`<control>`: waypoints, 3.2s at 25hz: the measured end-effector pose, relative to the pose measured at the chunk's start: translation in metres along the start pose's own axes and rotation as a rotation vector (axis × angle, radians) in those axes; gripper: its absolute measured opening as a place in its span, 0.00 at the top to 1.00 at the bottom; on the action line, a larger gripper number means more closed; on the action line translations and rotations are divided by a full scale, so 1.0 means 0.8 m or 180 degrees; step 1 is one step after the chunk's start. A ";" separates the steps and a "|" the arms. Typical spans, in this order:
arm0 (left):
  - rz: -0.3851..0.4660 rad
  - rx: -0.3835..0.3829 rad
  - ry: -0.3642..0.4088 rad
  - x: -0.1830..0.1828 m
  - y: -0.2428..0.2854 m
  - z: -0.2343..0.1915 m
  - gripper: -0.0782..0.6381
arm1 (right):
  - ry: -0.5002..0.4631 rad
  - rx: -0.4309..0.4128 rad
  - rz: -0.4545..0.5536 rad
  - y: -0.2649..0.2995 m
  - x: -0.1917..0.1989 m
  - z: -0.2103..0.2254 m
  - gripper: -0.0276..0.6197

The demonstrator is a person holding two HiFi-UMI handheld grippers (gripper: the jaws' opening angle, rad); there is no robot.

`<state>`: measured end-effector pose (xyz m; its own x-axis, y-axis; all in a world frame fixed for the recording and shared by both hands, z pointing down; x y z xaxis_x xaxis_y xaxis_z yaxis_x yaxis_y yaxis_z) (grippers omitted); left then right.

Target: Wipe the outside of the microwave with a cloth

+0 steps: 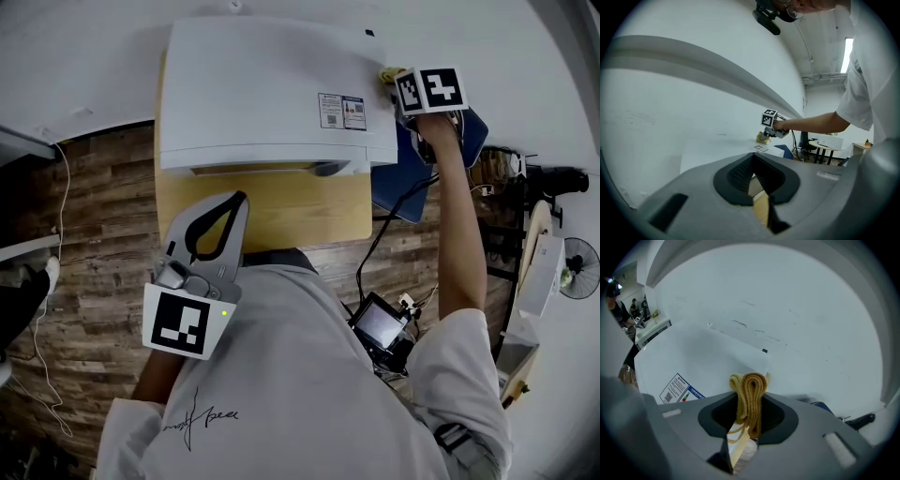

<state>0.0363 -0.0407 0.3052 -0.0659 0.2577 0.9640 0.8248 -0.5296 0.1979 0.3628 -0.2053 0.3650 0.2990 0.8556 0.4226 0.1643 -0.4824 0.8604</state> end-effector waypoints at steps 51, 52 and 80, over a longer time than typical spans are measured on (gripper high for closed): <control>0.0228 -0.0561 -0.0073 0.000 -0.101 -0.072 0.90 | -0.0786 -0.1328 0.0317 -0.028 -0.169 -0.339 0.77; 0.0229 -0.0589 -0.0079 0.000 -0.104 -0.075 0.90 | -0.0812 -0.1357 0.0321 -0.029 -0.173 -0.347 0.77; 0.0222 -0.0869 -0.0042 0.007 -0.128 -0.067 0.90 | -0.1411 -0.2072 0.0721 -0.117 -0.204 -0.479 0.77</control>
<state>-0.0786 -0.0285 0.2997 -0.0056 0.2224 0.9749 0.6453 -0.7440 0.1734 -0.0619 -0.2274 0.3245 0.6256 0.5310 0.5715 -0.4825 -0.3123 0.8183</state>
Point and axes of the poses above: the fingertips, and each gripper's own axes: y forward along the fingers, z to its right, x out of its underside, the point moved 1 cm from there along -y, backward along the fingers, and after that the axes turned 2 degrees about x, right-handed, at the moved point
